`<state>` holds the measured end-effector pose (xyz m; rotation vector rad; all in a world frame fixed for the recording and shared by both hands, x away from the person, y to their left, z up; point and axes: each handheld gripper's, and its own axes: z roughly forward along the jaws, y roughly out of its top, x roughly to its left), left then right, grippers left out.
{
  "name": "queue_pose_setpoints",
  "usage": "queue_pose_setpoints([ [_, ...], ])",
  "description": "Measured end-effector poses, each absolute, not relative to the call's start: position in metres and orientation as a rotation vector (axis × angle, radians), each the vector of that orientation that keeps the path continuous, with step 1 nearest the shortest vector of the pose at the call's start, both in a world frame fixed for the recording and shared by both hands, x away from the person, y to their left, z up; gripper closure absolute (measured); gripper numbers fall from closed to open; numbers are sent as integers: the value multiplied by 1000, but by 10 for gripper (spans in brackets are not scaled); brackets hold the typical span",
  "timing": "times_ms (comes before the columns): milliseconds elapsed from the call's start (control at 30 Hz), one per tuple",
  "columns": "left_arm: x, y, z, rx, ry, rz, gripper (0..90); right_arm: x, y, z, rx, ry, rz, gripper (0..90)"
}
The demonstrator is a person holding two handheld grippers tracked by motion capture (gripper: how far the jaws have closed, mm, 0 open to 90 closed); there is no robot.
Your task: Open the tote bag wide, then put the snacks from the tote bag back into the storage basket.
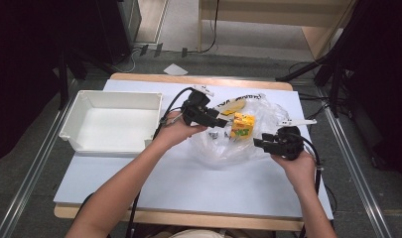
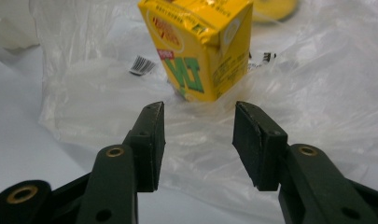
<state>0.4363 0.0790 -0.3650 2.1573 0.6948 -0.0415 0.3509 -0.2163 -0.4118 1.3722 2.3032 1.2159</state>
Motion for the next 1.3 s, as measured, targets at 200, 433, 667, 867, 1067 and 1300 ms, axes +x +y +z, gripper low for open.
queue_pose_setpoints([
  [200, 442, 76, -370, 2178, 718, -67, 432, 337, -209, -423, 1359, 2337, 1209, 524],
  [433, 444, 66, -361, 2176, 684, -56, 427, 329, -203, -434, 1339, 2356, 1171, 520],
  [667, 455, 56, -357, 2181, 654, -63, 422, 323, -199, -435, 1322, 2375, 1181, 519],
  [867, 462, 49, -357, 2194, 620, -50, 420, 320, -198, -436, 1323, 2386, 1189, 517],
  [1067, 472, 49, -367, 2169, 585, -73, 407, 320, -198, -436, 1322, 2385, 1195, 516],
  [1300, 477, 39, -375, 2254, 508, -47, 371, 321, -198, -438, 1321, 2391, 1193, 516],
])
